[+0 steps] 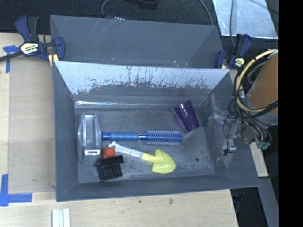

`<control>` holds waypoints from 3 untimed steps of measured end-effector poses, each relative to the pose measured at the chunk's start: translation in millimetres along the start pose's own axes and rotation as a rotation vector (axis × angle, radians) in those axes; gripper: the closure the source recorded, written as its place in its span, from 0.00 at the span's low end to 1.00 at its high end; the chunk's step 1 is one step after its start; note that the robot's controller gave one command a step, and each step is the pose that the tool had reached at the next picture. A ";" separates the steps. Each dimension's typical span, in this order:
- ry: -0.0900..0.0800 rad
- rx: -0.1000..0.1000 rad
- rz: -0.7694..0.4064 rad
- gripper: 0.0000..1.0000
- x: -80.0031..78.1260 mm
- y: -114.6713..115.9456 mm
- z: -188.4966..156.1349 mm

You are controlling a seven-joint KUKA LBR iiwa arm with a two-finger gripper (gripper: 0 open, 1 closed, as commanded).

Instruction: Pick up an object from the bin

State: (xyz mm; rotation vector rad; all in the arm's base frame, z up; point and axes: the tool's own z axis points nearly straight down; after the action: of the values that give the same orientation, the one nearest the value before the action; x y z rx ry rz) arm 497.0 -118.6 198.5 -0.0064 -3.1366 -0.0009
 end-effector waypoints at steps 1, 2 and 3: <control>-0.008 0.002 -0.003 0.00 -1.8 0.5 -4.2; -0.010 0.001 0.037 0.00 -21.7 48.1 68.9; -0.002 0.000 -0.032 0.00 -24.2 62.9 92.0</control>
Offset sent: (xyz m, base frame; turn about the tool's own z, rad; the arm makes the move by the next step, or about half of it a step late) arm 0.0335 0.0859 -0.1285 0.0634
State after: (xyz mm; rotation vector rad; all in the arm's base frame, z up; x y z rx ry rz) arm 521.1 -55.7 106.5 0.0440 -3.1381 -0.0003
